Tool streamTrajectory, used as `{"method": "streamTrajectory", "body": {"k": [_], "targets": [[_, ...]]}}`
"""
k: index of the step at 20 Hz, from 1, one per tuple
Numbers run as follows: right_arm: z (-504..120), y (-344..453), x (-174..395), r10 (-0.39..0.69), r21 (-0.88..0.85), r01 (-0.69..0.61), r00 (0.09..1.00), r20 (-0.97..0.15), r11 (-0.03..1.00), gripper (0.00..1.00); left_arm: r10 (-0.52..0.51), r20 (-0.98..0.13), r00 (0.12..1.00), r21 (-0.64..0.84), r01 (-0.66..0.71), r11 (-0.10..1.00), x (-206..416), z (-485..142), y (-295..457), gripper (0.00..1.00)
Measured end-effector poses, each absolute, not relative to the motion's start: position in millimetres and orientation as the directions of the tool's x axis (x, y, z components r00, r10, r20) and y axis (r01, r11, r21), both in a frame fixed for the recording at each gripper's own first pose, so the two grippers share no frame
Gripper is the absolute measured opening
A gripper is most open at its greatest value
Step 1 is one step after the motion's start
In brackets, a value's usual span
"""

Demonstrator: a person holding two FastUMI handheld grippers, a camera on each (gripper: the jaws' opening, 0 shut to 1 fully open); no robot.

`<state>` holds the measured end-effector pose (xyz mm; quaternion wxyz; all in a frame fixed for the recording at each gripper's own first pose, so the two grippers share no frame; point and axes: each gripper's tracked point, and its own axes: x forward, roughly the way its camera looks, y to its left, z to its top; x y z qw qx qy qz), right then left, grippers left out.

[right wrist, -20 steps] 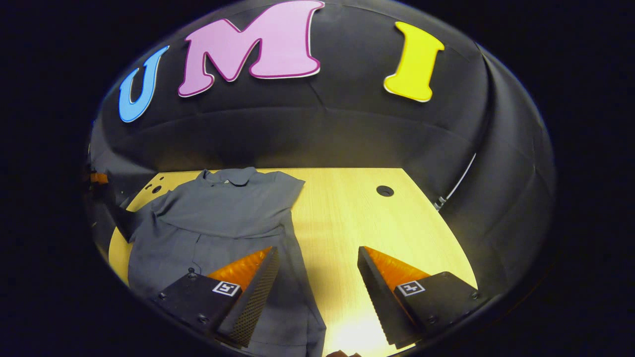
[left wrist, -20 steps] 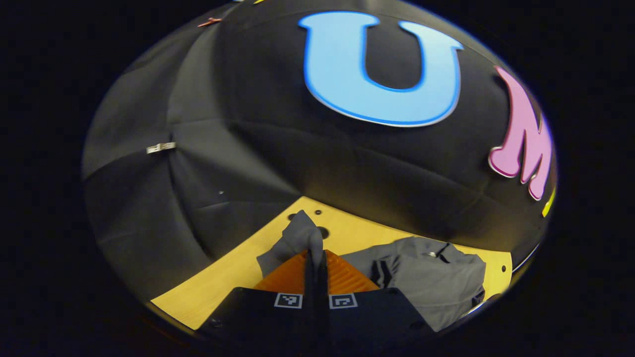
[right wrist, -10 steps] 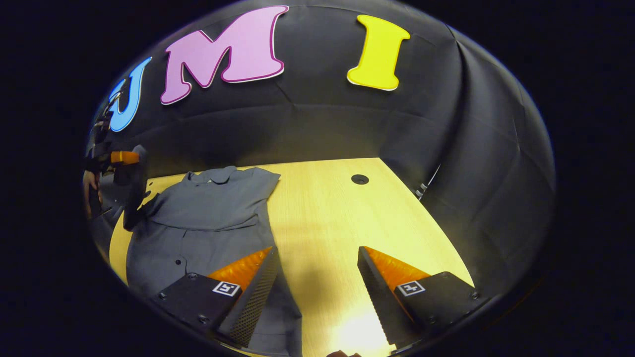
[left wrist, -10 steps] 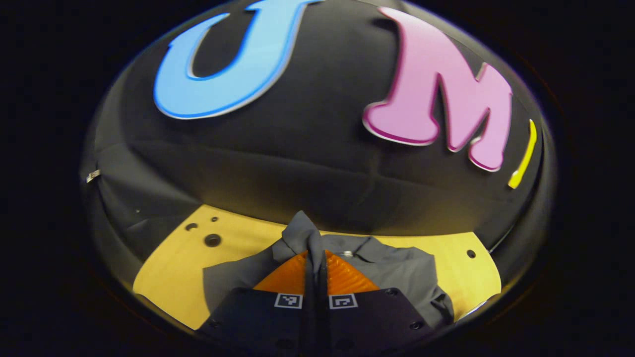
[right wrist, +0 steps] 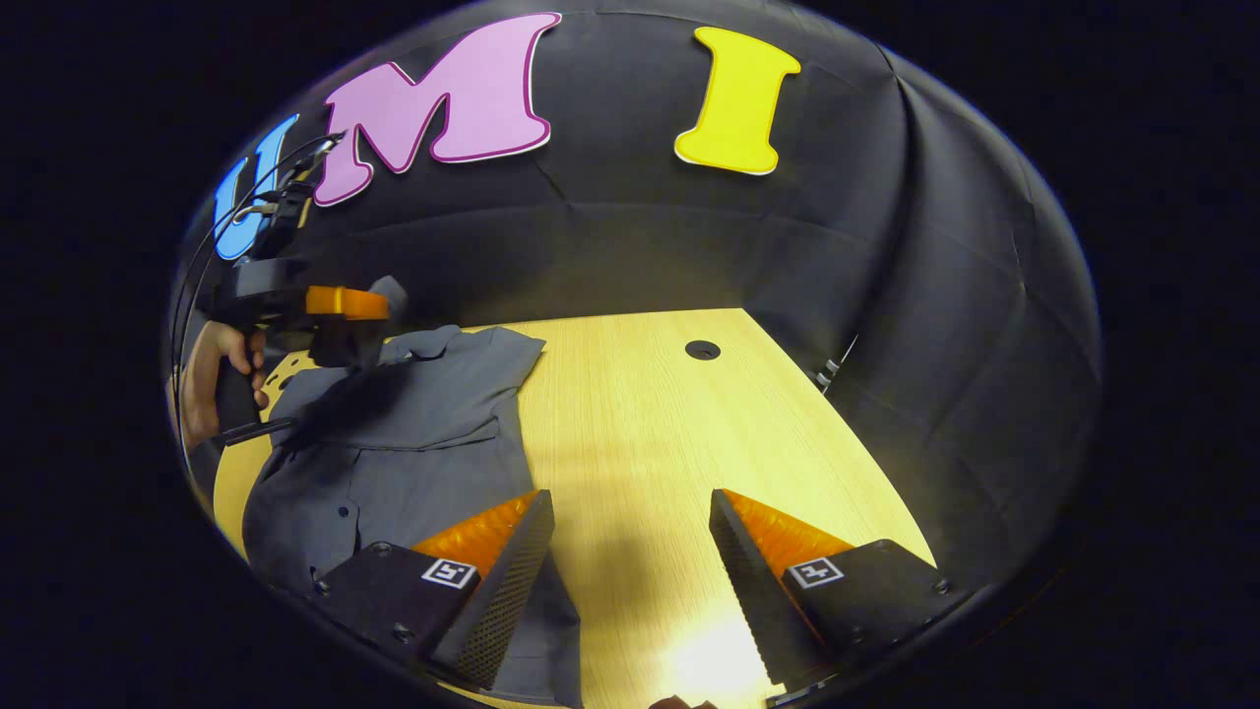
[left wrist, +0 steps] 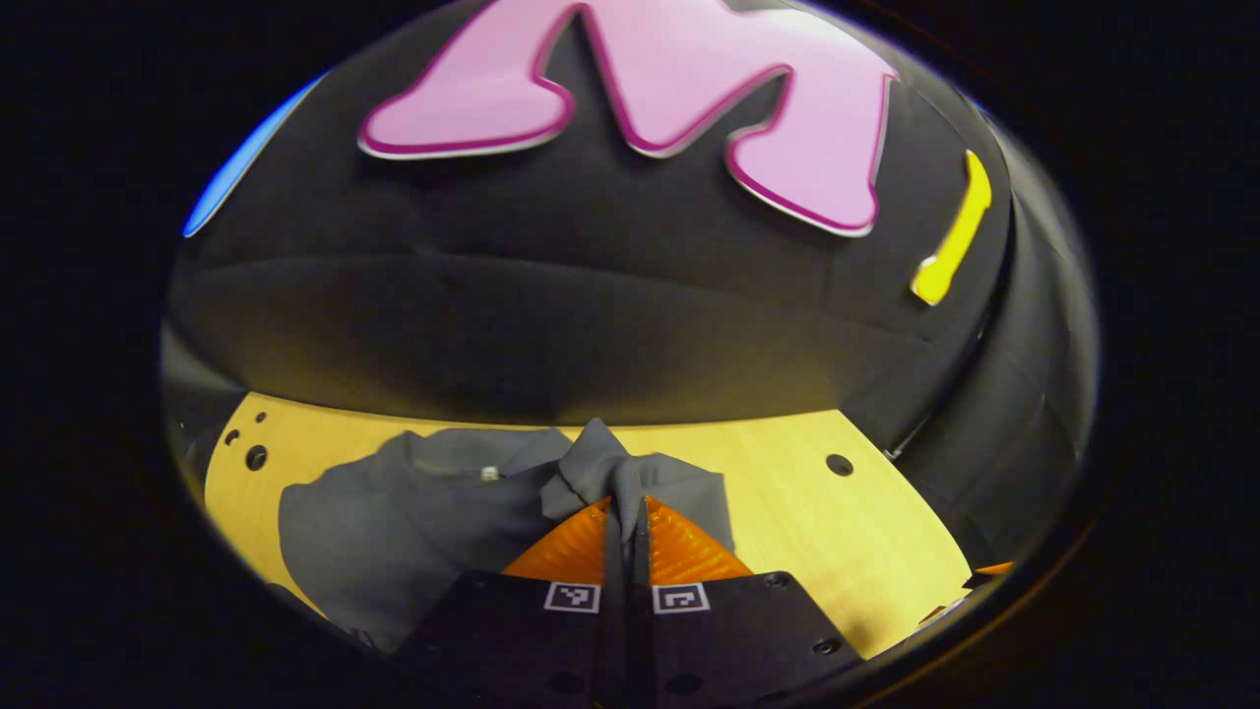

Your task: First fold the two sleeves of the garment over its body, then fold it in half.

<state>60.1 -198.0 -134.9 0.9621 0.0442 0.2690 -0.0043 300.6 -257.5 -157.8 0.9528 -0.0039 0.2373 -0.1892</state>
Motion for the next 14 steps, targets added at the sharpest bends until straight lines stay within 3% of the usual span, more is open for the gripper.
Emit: {"method": "streamTrajectory", "body": {"k": [5,9,14], "targets": [[-142,-200,51,0.017,0.098,0.04,0.85,-0.527,0.994,0.98,-0.388,-0.513,0.765,-0.069,0.414,0.908,300,-194,-306,0.05],[-146,-200,49,0.019,0.096,0.038,0.848,-0.53,0.995,0.98,-0.42,-0.529,0.738,-0.082,0.448,0.89,289,-204,-328,0.16],[-151,-194,43,0.04,0.097,0.015,0.84,-0.542,0.995,0.98,-0.417,-0.504,0.756,-0.04,0.462,0.886,276,-197,-325,0.8]]}}
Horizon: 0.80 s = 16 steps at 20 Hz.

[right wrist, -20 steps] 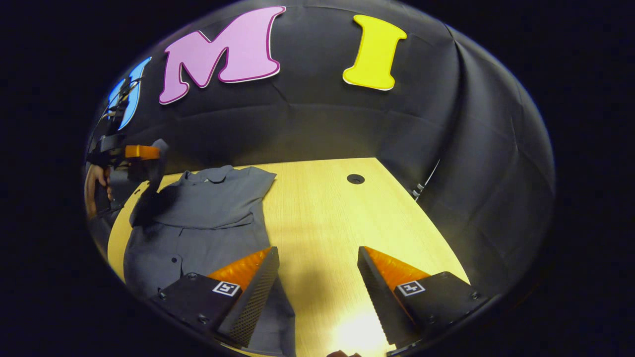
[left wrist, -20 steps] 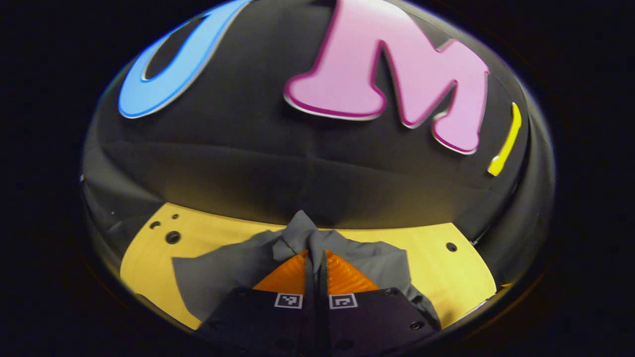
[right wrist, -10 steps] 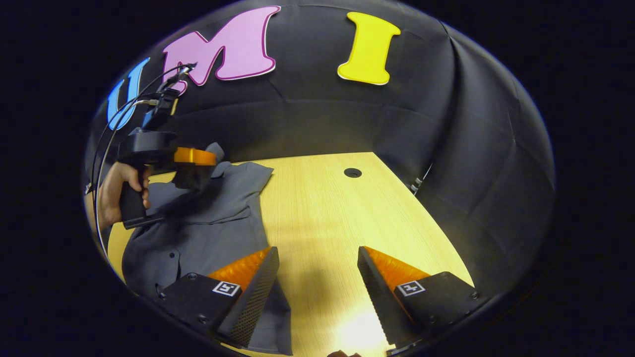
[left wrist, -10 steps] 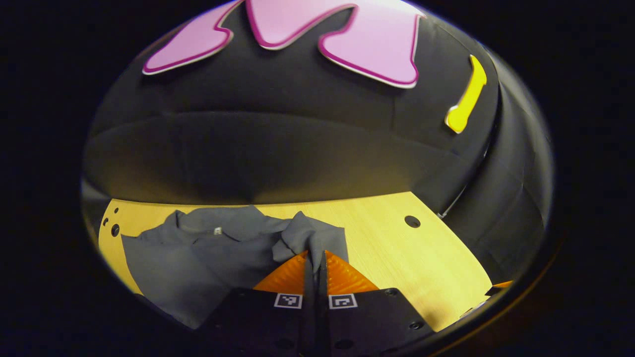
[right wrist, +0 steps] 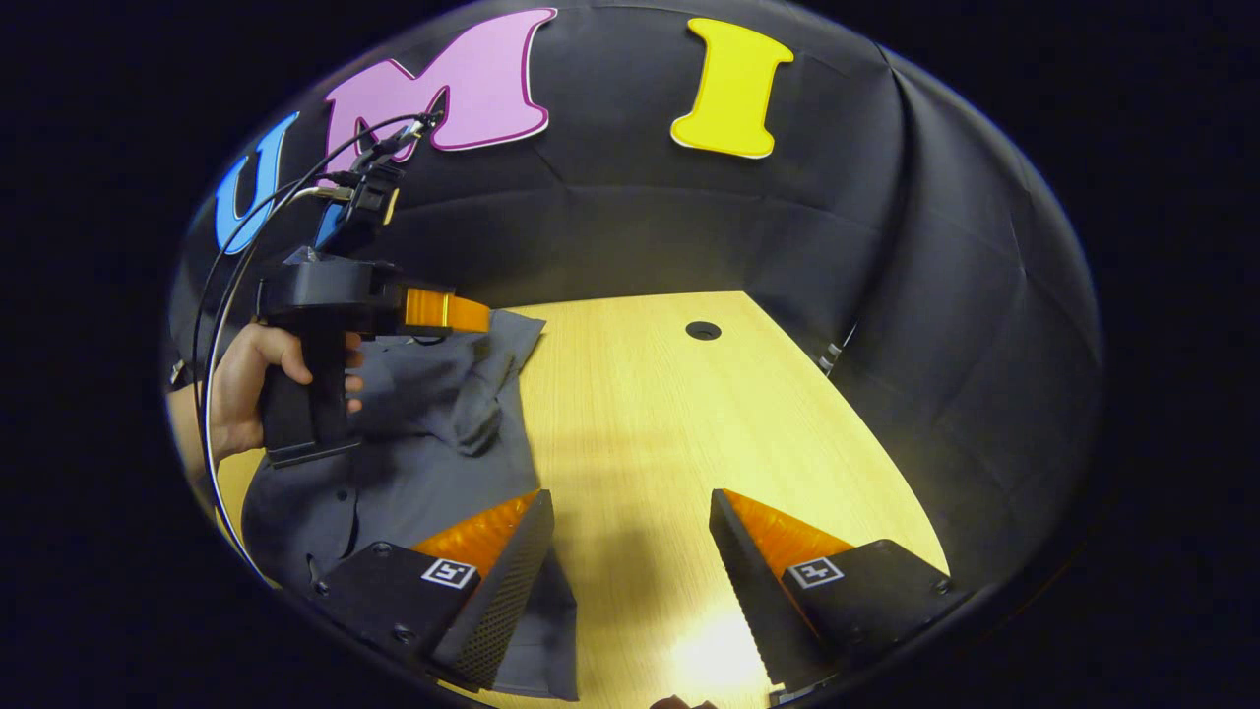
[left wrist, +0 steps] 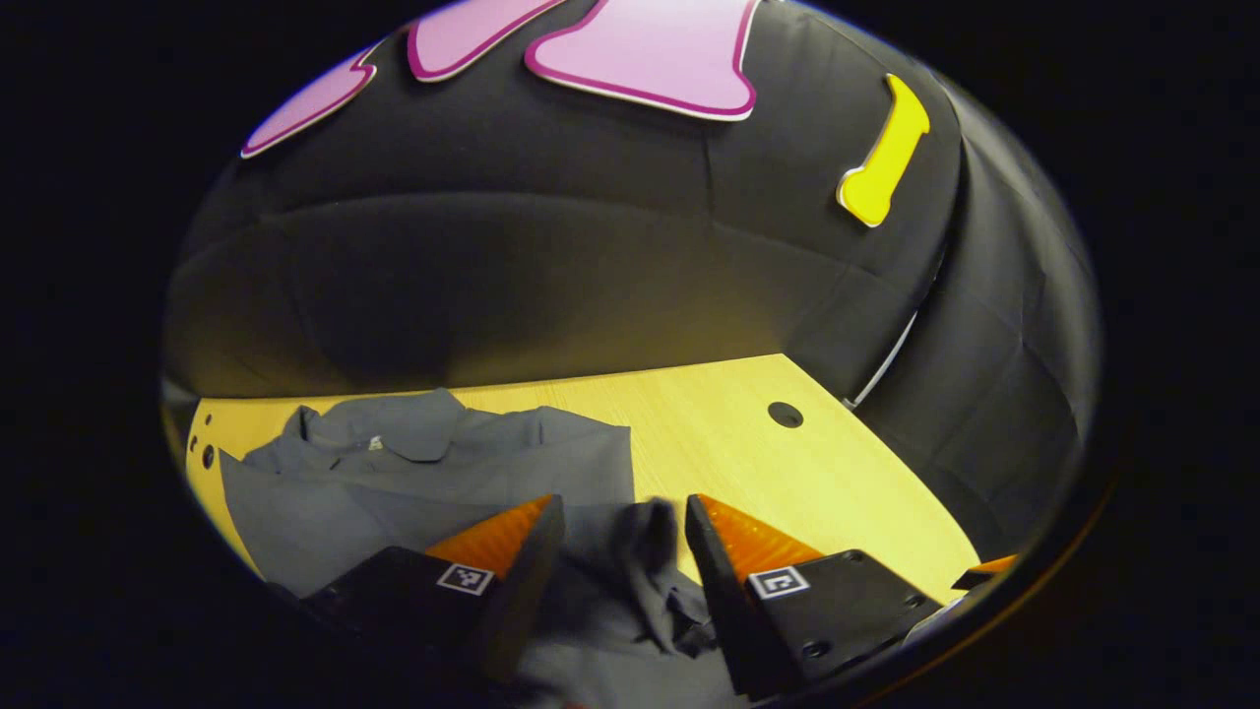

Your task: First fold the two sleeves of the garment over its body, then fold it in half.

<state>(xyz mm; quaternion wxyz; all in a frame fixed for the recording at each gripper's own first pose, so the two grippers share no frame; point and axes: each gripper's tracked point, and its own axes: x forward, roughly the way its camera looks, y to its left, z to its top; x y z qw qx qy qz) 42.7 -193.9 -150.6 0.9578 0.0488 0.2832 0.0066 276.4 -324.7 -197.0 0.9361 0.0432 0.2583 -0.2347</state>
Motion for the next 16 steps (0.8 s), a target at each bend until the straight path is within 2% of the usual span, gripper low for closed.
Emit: {"method": "streamTrajectory", "body": {"k": [1,2,7,9,10,11,13,15,16], "targets": [[-151,-191,41,0.05,0.097,0.004,0.838,-0.544,0.995,0.98,-0.408,-0.497,0.766,-0.028,0.456,0.89,272,-192,-317,0.84],[-151,-189,39,0.057,0.095,-0.006,0.838,-0.543,0.995,0.98,-0.404,-0.492,0.771,-0.028,0.45,0.893,269,-191,-309,0.97],[-157,-171,24,0.108,0.11,-0.055,0.818,-0.564,0.992,0.98,-0.352,-0.512,0.783,-0.051,0.381,0.923,231,-178,-239,0.98],[-163,-160,16,0.139,0.127,-0.079,0.802,-0.581,0.989,0.98,-0.305,-0.527,0.793,-0.027,0.343,0.939,208,-180,-196,0.98],[-167,-154,11,0.152,0.128,-0.093,0.792,-0.591,0.987,0.98,-0.28,-0.537,0.796,-0.018,0.321,0.947,195,-184,-176,0.92],[-171,-147,6,0.166,0.125,-0.113,0.779,-0.604,0.986,0.98,-0.255,-0.549,0.796,-0.009,0.3,0.954,179,-188,-151,0.96],[-180,-137,-3,0.186,0.124,-0.138,0.759,-0.624,0.983,0.98,-0.211,-0.574,0.791,0.015,0.267,0.963,150,-198,-111,0.96],[-190,-126,-14,0.209,0.14,-0.155,0.733,-0.648,0.978,0.98,-0.147,-0.594,0.791,0.053,0.221,0.974,119,-209,-71,0.92],[-196,-123,-18,0.215,0.146,-0.158,0.722,-0.658,0.977,0.98,-0.119,-0.607,0.786,0.061,0.195,0.979,105,-214,-52,0.96]]}}
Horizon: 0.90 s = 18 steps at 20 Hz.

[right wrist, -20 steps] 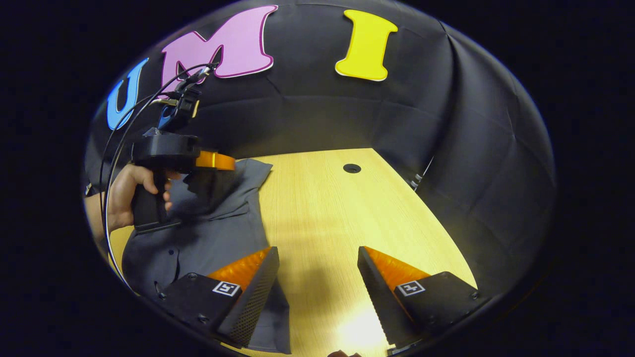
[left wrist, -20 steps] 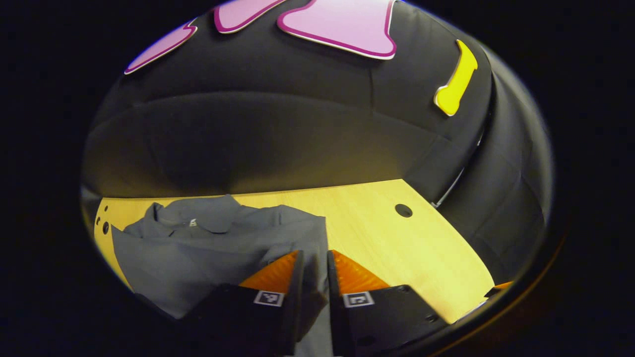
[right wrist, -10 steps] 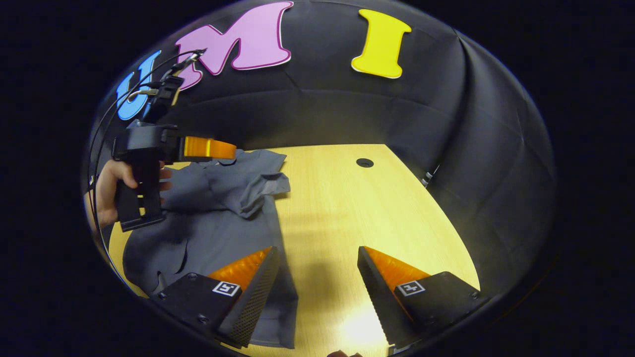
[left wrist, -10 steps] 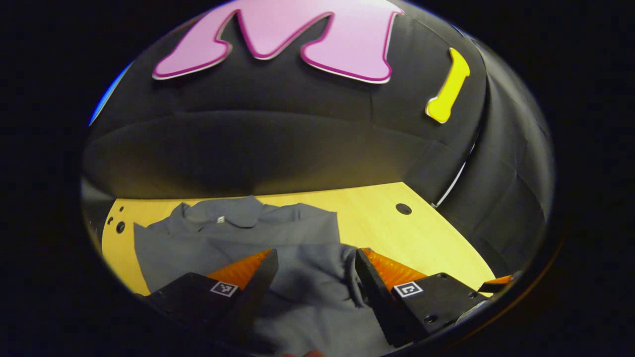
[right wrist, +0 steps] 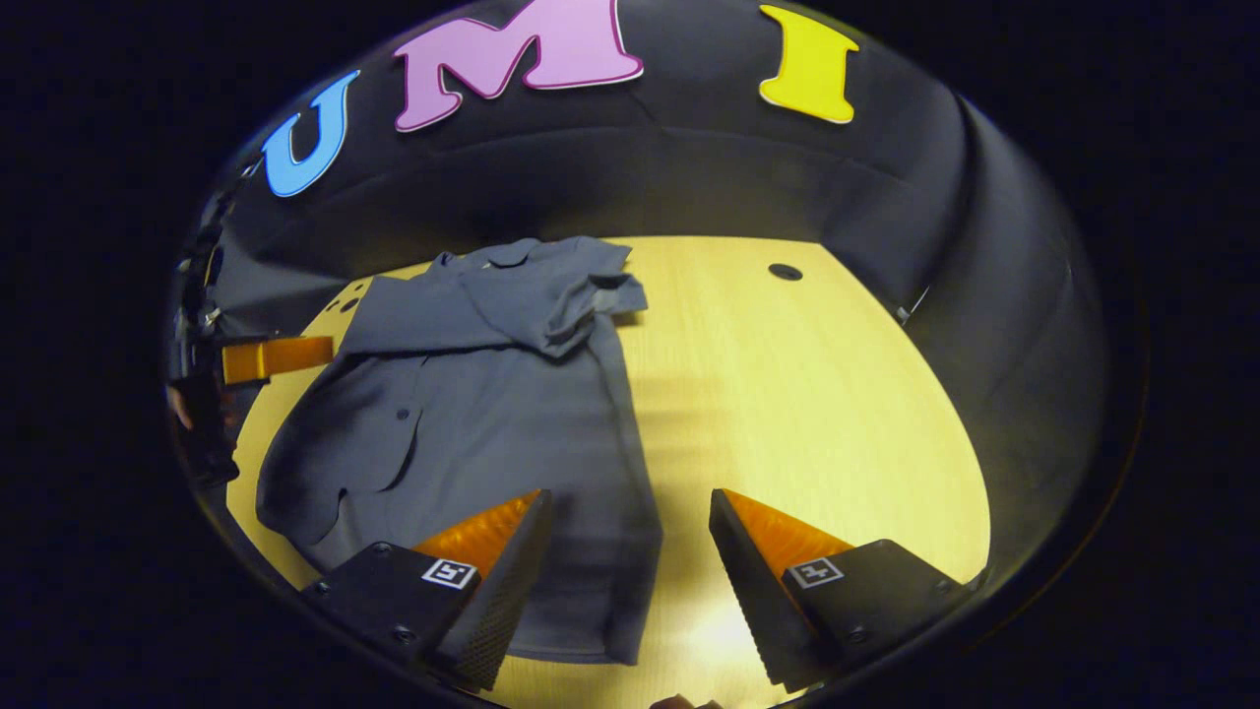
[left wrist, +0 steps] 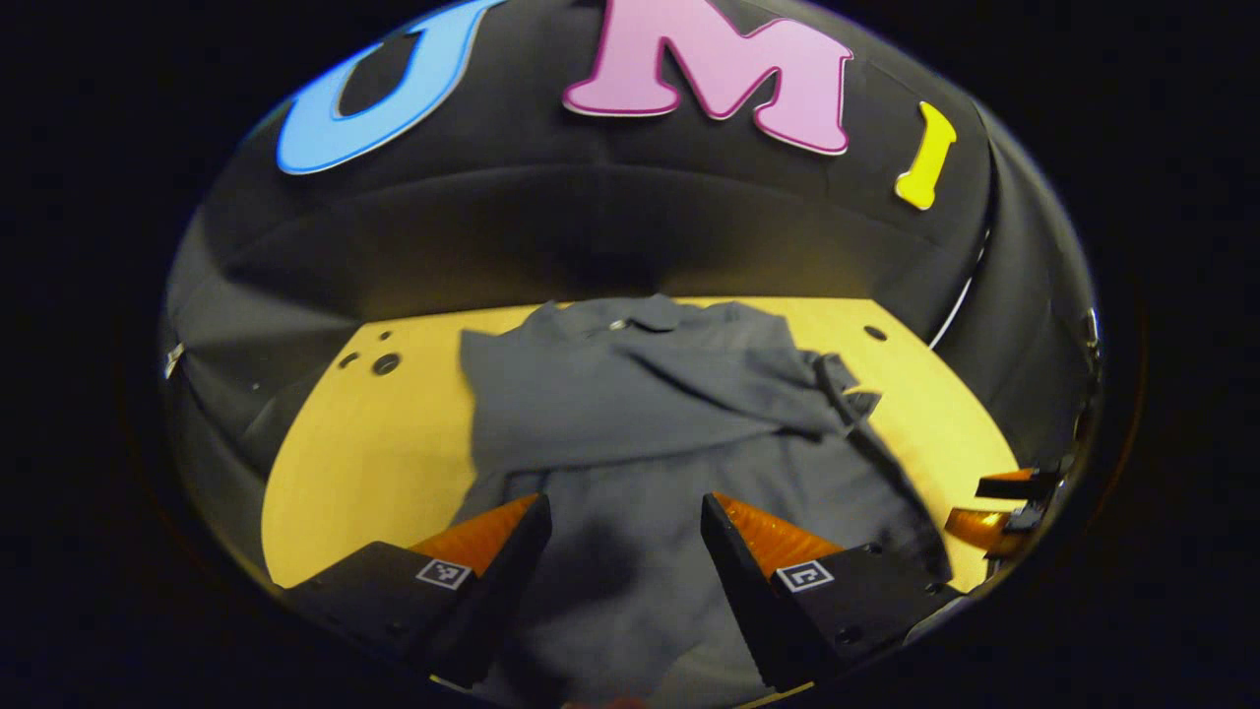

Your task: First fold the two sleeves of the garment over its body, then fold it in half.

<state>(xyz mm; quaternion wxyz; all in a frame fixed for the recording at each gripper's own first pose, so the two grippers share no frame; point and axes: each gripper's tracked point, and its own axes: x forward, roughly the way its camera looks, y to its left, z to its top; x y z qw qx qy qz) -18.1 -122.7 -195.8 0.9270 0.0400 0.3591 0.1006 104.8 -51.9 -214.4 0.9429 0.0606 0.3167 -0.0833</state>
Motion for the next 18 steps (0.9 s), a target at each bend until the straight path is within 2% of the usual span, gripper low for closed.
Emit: {"method": "streamTrajectory", "body": {"k": [6,7,8,9,12,18], "targets": [[-231,-115,-50,0.213,0.137,-0.167,0.654,-0.726,0.977,0.98,0.012,-0.666,0.746,0.095,0.069,0.993,27,-245,39,0.96],[-237,-116,-54,0.204,0.125,-0.168,0.645,-0.736,0.978,0.98,0.033,-0.681,0.731,0.108,0.056,0.993,16,-252,52,0.92],[-240,-117,-58,0.198,0.115,-0.169,0.639,-0.743,0.979,0.98,0.053,-0.696,0.716,0.121,0.045,0.992,5,-260,61,0.96],[-245,-117,-64,0.192,0.109,-0.169,0.634,-0.749,0.98,0.98,0.067,-0.711,0.7,0.129,0.036,0.991,-5,-269,71,0.96],[-258,-115,-80,0.189,0.107,-0.17,0.599,-0.778,0.98,0.98,0.068,-0.741,0.668,0.114,0.025,0.993,-21,-292,81,0.97],[-258,-111,-79,0.173,0.101,-0.153,0.597,-0.783,0.983,0.98,0.047,-0.777,0.628,0.072,0.016,0.997,-30,-318,79,0.98]]}}
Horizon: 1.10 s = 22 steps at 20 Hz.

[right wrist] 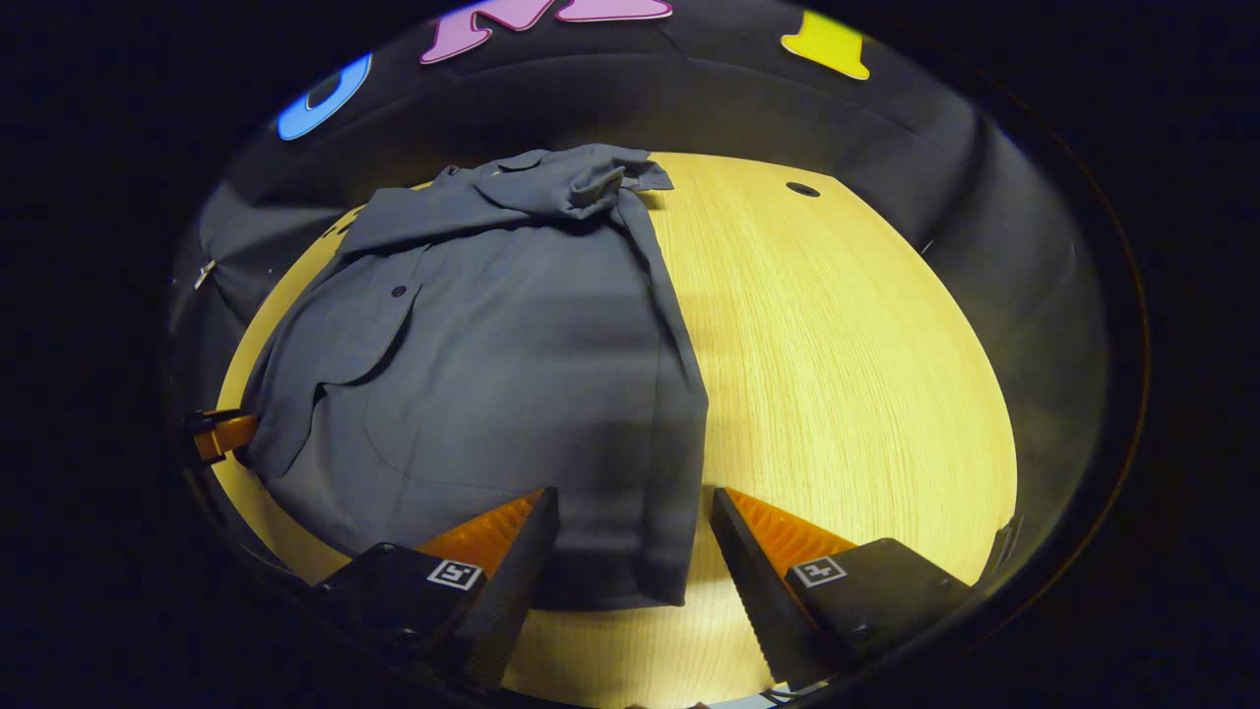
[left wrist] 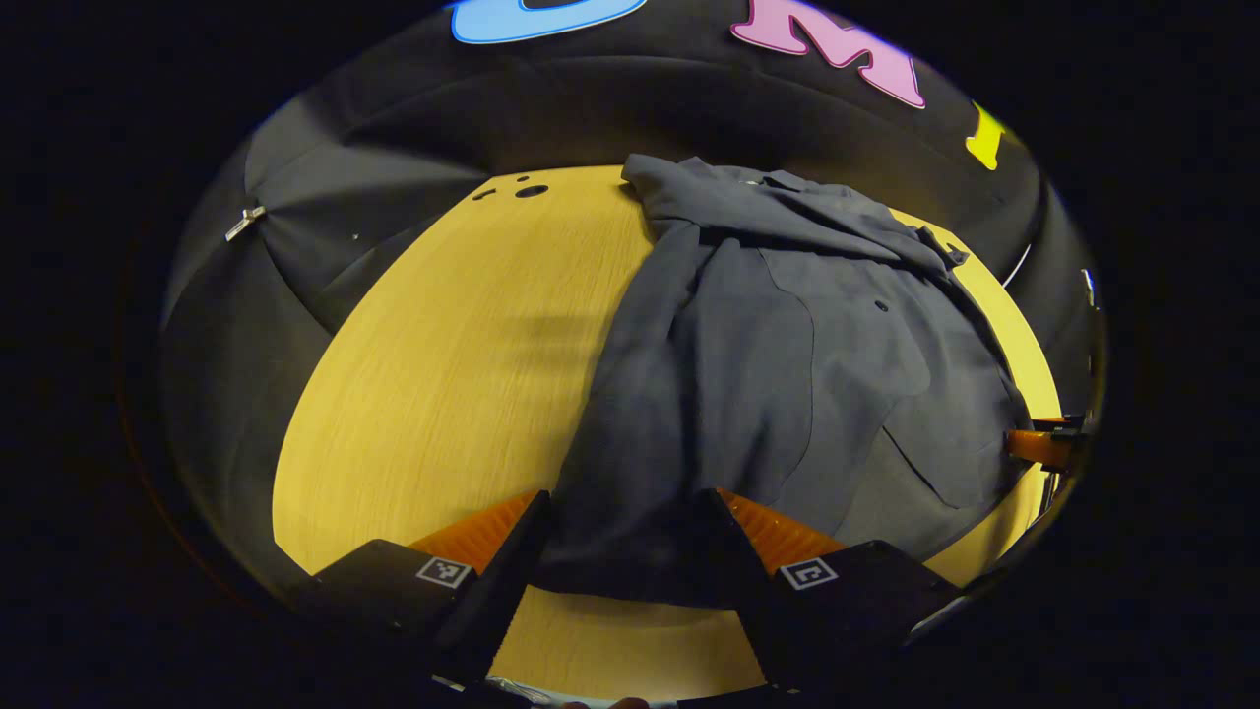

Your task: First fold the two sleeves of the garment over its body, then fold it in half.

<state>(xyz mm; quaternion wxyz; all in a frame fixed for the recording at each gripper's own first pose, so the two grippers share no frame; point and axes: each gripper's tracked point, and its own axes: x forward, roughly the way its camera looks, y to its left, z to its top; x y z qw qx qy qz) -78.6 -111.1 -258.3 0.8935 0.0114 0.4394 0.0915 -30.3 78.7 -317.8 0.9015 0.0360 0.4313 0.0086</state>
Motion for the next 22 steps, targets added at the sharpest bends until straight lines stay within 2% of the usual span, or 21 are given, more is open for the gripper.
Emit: {"method": "streamTrajectory", "body": {"k": [3,4,5,6,7,8,9,11,12,13,14,16,22], "targets": [[-259,-107,-80,0.168,0.102,-0.146,0.583,-0.795,0.984,0.96,0.038,-0.781,0.623,0.066,0.022,0.998,-29,-324,75,0.99],[-257,-105,-81,0.163,0.101,-0.138,0.581,-0.798,0.985,0.93,0.039,-0.778,0.627,0.065,0.019,0.998,-29,-323,75,0.98],[-258,-102,-82,0.161,0.103,-0.132,0.581,-0.798,0.986,0.84,0.035,-0.786,0.618,0.06,0.02,0.998,-30,-324,74,0.98],[-258,-99,-83,0.16,0.1,-0.134,0.579,-0.799,0.986,0.84,0.03,-0.783,0.622,0.058,0.024,0.998,-31,-322,70,0.92],[-257,-95,-82,0.166,0.1,-0.145,0.577,-0.8,0.984,0.71,0.023,-0.789,0.615,0.057,0.037,0.998,-32,-324,66,0.88],[-258,-91,-81,0.167,0.097,-0.151,0.572,-0.803,0.984,0.69,0.017,-0.786,0.618,0.059,0.048,0.997,-32,-323,61,0.8],[-258,-90,-82,0.166,0.092,-0.157,0.569,-0.805,0.983,0.52,0.016,-0.787,0.617,0.061,0.052,0.997,-33,-322,56,0.67],[-260,-83,-79,0.196,0.108,-0.186,0.556,-0.808,0.976,0.51,0.029,-0.777,0.629,0.076,0.049,0.996,-32,-323,48,0.41],[-256,-84,-78,0.191,0.113,-0.171,0.563,-0.804,0.979,0.34,0.041,-0.772,0.635,0.094,0.05,0.994,-32,-323,45,0.28],[-258,-81,-80,0.197,0.119,-0.174,0.56,-0.805,0.978,0.17,0.052,-0.77,0.636,0.112,0.054,0.992,-33,-324,42,0.2],[-255,-81,-80,0.202,0.113,-0.188,0.571,-0.796,0.976,0.14,0.055,-0.767,0.639,0.122,0.061,0.991,-33,-324,38,0.14],[-253,-77,-82,0.225,0.109,-0.23,0.572,-0.789,0.967,0.07,0.041,-0.763,0.646,0.114,0.072,0.991,-32,-323,34,0.07],[-251,-78,-74,0.247,0.184,-0.167,0.568,-0.785,0.969,0.05,-0.004,-0.745,0.667,-0.007,-0.002,1.0,-28,-306,25,0.06]]}}
